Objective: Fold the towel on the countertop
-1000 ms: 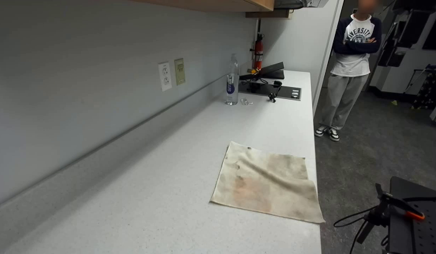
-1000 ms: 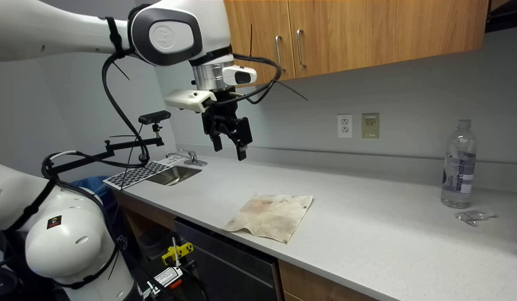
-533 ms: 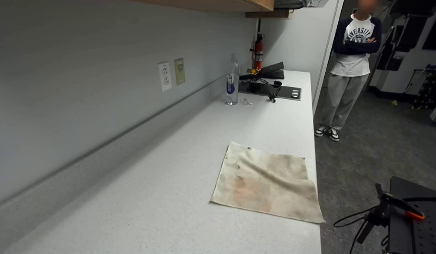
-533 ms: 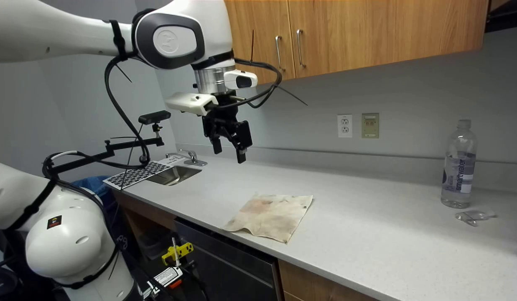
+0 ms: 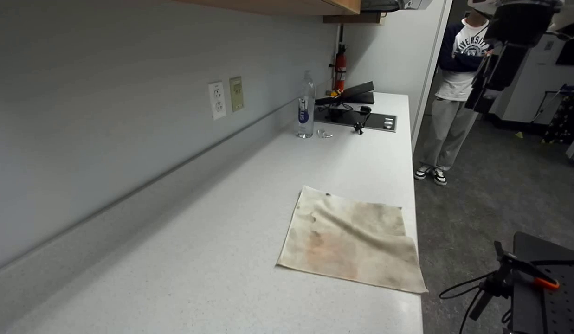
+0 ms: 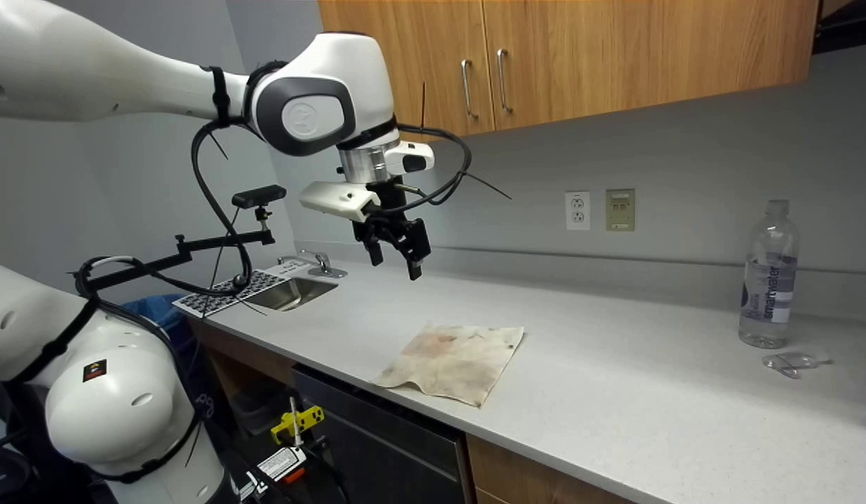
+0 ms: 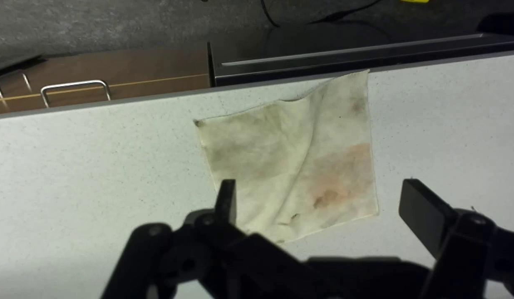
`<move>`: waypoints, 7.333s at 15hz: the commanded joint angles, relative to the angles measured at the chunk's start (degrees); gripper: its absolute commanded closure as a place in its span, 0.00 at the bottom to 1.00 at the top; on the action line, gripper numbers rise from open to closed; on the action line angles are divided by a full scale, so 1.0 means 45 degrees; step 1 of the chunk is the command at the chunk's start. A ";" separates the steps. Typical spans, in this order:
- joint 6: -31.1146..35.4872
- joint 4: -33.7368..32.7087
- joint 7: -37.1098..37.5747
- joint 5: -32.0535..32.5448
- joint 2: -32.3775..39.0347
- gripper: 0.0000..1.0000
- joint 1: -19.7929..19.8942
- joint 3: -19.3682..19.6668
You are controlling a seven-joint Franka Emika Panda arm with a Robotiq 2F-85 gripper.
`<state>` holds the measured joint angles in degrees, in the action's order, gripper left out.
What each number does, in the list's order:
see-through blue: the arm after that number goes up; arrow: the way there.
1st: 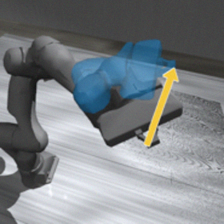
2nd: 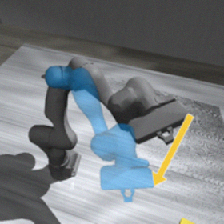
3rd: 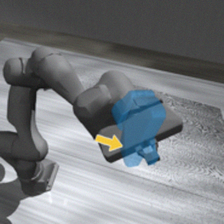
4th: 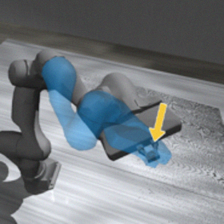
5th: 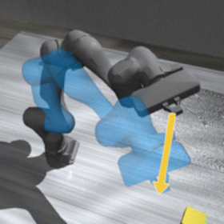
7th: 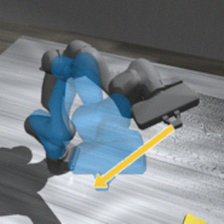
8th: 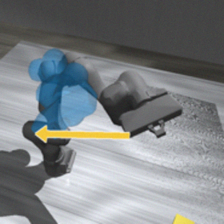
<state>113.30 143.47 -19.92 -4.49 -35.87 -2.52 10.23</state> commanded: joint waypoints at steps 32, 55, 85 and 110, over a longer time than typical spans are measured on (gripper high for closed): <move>0.4461 -0.0642 0.0079 -0.1045 0.5189 0.00 0.0183 -0.0756; 0.6005 -0.0684 0.2562 0.1117 0.8348 0.00 0.0712 -0.1481; 0.8766 -0.1024 0.7203 0.0648 1.1303 0.00 0.0635 -0.1079; 0.7495 -0.0993 1.5468 0.8277 1.0478 1.00 -0.2271 0.0726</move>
<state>151.68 139.12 44.50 26.98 14.33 -10.48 13.10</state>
